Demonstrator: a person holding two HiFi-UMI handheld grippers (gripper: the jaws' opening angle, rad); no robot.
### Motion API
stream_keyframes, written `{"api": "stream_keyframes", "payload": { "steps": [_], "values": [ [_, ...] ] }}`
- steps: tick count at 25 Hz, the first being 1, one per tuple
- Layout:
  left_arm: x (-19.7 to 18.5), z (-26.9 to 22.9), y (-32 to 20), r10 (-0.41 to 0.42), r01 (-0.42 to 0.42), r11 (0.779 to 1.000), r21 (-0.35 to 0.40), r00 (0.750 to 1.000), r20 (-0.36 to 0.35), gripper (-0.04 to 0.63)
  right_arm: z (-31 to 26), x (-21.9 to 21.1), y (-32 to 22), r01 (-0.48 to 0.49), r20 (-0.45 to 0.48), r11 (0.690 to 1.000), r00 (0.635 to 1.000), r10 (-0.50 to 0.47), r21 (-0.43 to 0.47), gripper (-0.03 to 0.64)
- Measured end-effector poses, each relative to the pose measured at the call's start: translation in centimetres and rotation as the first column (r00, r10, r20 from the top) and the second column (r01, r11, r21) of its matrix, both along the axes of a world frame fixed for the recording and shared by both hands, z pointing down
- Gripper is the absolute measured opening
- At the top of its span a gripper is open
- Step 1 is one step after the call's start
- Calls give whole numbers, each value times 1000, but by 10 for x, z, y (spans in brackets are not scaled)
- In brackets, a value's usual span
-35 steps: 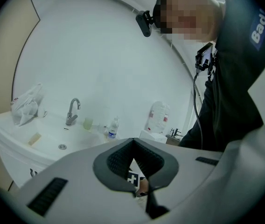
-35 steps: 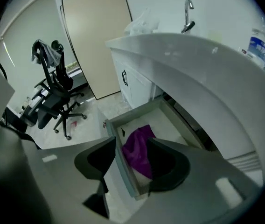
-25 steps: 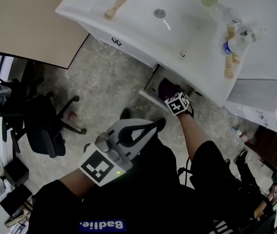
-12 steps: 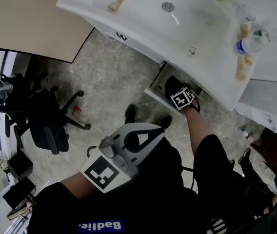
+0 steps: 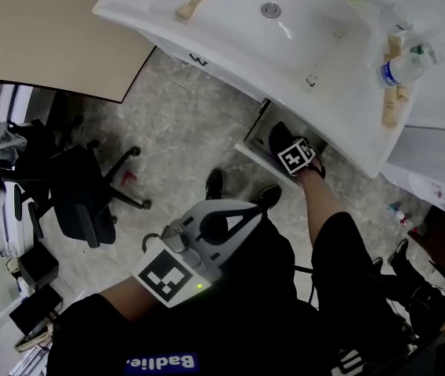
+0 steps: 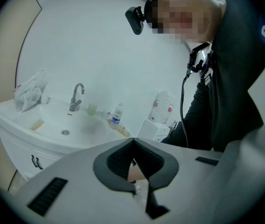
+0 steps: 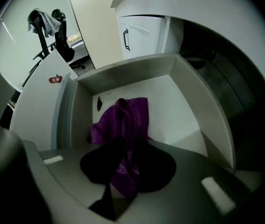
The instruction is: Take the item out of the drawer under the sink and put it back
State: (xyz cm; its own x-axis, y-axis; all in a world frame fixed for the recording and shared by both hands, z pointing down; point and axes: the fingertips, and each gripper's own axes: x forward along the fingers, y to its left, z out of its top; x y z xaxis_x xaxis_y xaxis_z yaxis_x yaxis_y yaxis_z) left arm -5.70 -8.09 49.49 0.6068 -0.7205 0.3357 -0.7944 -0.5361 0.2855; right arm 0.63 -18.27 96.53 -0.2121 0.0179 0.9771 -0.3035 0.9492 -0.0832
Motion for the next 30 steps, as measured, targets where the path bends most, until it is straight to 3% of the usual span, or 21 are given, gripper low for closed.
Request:
{"api": "stream_keyframes", "payload": {
  "steps": [8,13,18,25,30],
  "values": [
    [0,-19,8,13,-13,999,43,1000,11,5,-40,7,-1,-66,57,997,996,63,46,63],
    [-8,-30,20,-40,40,999,-11,998,-56,5,-84,7,11,-107,118,992,988,99,63,63],
    [-11,-47,24,-15,17,1000,26,997,-72,5,-136,12,24,-172,182,980,972,151,102,63],
    [-15,-59,33,-7,12,999,47,995,-98,5,-216,7,51,-265,312,958,924,220,108,63],
    [-9,-70,36,20,-14,998,62,995,-100,5,-278,4,68,-331,426,939,866,262,95,63]
  ]
}}
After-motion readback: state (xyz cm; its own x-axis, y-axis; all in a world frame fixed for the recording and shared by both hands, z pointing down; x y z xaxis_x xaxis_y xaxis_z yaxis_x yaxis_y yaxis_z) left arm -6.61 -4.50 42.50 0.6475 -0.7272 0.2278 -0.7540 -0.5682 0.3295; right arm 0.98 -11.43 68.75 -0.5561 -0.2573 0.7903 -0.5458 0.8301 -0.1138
